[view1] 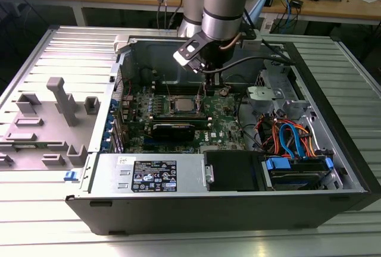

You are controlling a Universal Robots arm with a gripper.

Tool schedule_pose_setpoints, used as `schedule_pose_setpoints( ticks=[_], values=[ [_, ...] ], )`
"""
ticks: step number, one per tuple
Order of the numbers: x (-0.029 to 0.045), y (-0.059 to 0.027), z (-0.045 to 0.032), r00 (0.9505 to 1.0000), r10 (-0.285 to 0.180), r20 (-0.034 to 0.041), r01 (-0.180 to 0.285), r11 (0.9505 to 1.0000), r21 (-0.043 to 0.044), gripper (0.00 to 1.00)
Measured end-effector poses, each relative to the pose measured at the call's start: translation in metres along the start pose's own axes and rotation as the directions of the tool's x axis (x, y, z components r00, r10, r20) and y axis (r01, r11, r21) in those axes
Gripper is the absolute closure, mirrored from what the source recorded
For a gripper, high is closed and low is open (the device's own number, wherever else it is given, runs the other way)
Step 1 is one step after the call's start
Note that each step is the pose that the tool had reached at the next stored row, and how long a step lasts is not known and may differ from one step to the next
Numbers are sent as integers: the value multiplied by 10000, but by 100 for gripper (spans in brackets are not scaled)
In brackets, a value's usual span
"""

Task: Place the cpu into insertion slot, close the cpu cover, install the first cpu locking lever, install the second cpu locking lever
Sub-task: 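Close the cpu cover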

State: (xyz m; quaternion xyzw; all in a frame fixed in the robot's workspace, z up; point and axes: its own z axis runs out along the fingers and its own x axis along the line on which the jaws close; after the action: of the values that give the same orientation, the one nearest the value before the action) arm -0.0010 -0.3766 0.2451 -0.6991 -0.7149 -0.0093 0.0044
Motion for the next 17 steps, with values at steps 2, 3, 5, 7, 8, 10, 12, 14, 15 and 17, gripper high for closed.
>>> schedule_pose_setpoints(
  ticks=[2, 3, 5, 7, 8, 10, 12, 14, 15, 17],
  values=[
    [0, -6, 0, 10000, 0, 0, 0, 10000, 0, 89],
    [0, -13, 0, 10000, -1, 0, 1, 10000, 0, 89],
    [0, -16, 0, 10000, -1, 0, 1, 10000, 0, 89],
    [1, -21, 0, 10000, 0, 0, 0, 10000, 0, 89],
    [1, -25, 0, 10000, 0, 0, 0, 10000, 0, 89],
    [1, -34, 0, 10000, 0, 0, 0, 10000, 0, 89],
    [1, -45, 0, 10000, 0, 1, 0, 10000, 0, 89],
    [1, -52, 0, 10000, 0, 1, 0, 10000, 0, 89],
    [1, -55, 0, 10000, 0, 0, 0, 10000, 0, 89],
    [1, -60, 0, 10000, 0, 0, 0, 10000, 0, 89]
  ],
)
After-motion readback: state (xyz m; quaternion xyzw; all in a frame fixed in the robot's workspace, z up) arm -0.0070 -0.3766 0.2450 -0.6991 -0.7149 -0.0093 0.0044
